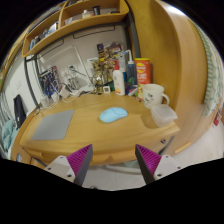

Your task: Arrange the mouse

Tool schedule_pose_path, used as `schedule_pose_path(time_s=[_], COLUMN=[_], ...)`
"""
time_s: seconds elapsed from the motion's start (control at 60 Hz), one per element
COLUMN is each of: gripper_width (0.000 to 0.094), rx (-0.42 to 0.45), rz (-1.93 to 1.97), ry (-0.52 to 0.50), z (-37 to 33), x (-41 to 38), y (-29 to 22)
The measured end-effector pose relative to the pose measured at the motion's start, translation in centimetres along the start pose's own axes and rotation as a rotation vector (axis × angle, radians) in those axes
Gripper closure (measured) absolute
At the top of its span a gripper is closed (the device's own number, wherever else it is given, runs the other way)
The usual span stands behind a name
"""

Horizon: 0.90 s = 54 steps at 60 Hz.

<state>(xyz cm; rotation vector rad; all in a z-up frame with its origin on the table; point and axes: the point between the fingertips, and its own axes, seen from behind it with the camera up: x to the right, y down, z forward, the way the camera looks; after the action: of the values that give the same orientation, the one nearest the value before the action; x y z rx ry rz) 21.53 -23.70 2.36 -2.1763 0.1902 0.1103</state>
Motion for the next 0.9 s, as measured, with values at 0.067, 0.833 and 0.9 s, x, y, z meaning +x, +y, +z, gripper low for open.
schedule_pose_path(time_s=[0.067,0.833,0.9], gripper_width=[0.008,0.0355,0.0383], rx=[0.01,-0.044,-0.032], rz=[0.0,-0.178,-0.198], ry=[0.002,0.021,0.014], z=[2.7,21.3,21.5], x=[-0.8,-4.6,-5.0], y=[-1.1,-10.1,-10.2])
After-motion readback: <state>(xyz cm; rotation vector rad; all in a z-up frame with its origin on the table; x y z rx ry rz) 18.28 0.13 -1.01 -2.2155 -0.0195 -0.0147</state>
